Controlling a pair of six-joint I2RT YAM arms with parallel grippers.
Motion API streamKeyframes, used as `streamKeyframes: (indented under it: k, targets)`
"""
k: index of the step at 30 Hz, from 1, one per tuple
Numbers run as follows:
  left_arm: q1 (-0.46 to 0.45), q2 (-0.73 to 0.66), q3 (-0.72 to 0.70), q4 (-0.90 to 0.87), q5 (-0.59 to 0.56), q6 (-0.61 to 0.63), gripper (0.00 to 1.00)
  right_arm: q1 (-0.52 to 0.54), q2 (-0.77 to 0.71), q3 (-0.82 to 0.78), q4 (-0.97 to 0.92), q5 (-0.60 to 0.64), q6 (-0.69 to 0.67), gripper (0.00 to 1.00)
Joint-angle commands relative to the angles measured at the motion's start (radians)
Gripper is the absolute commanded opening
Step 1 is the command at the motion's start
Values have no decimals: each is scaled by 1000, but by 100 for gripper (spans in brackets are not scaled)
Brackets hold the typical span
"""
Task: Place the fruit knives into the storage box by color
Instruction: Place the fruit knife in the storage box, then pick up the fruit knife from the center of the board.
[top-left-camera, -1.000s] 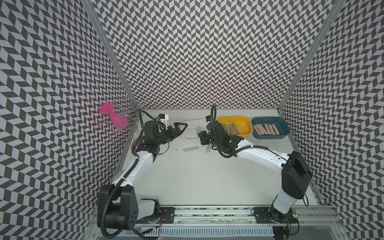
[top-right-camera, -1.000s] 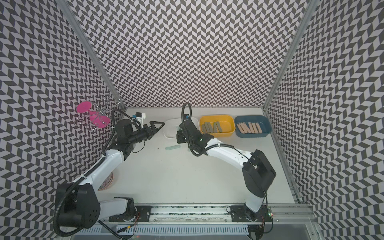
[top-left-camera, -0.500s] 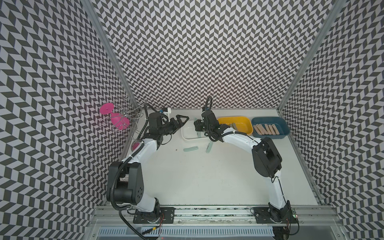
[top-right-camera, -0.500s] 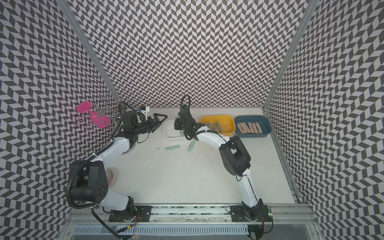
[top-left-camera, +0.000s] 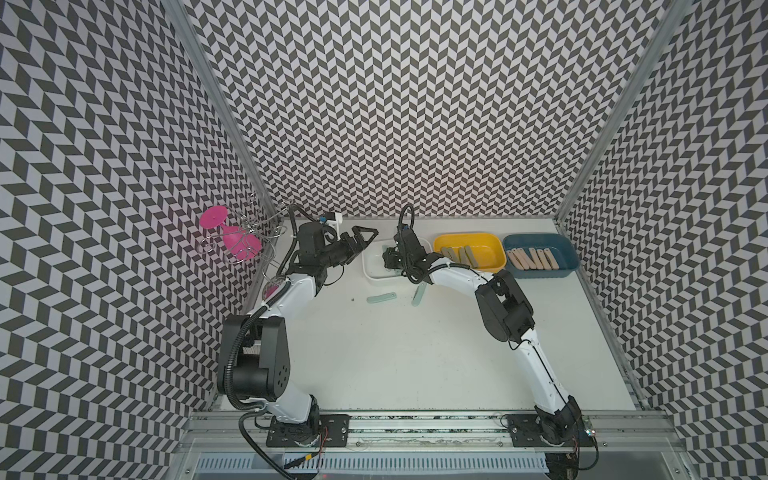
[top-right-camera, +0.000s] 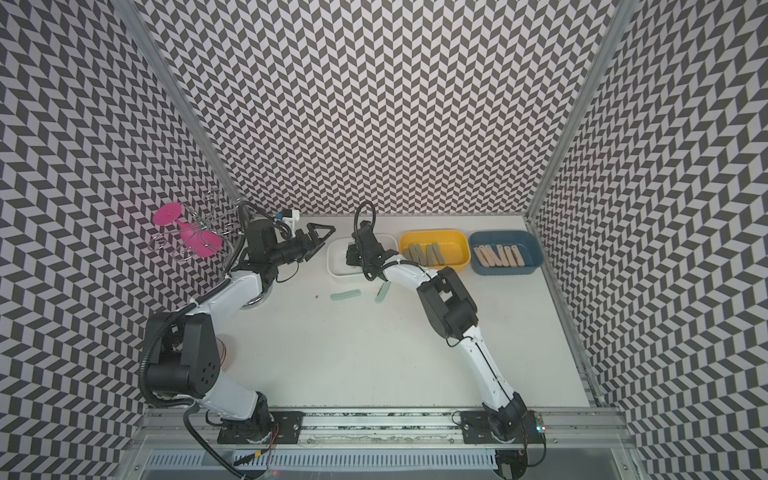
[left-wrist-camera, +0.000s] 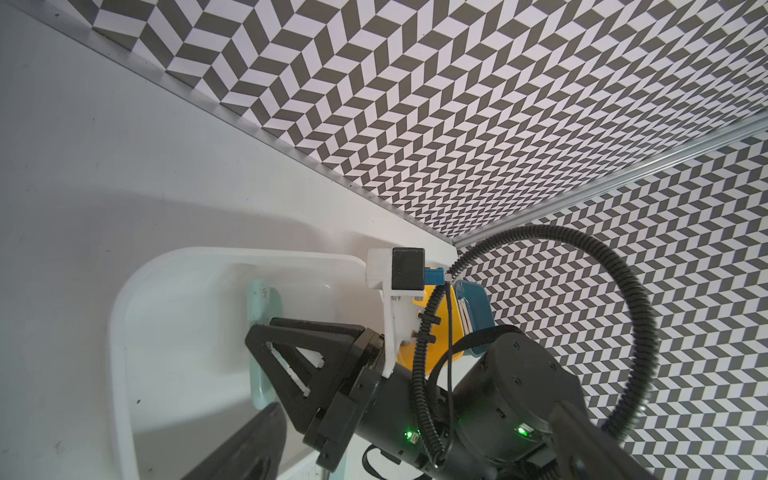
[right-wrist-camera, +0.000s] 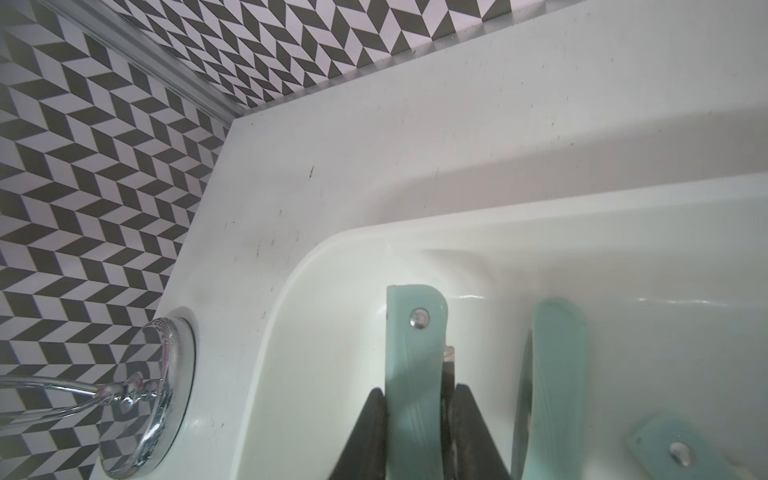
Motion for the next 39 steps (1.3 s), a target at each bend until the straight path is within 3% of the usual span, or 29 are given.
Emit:
streamKeyframes:
  k: [1, 20, 29, 33, 39]
  targets:
    - [4, 14, 12, 43, 14, -15, 100, -8, 33, 40, 38, -2, 8, 23]
    - [5, 2, 13, 38, 7, -22, 100, -14, 121, 146, -30, -13, -15, 34]
    - [4, -28, 26, -9, -4, -6, 100, -16, -5, 150, -34, -107, -55, 37]
    - [-3, -74, 1, -25, -16, 1, 100, -14, -152, 35, -32, -108, -83, 38]
    - [-33, -160, -77, -71, -44, 37, 100, -13, -420, -315, 28, -88, -80, 41]
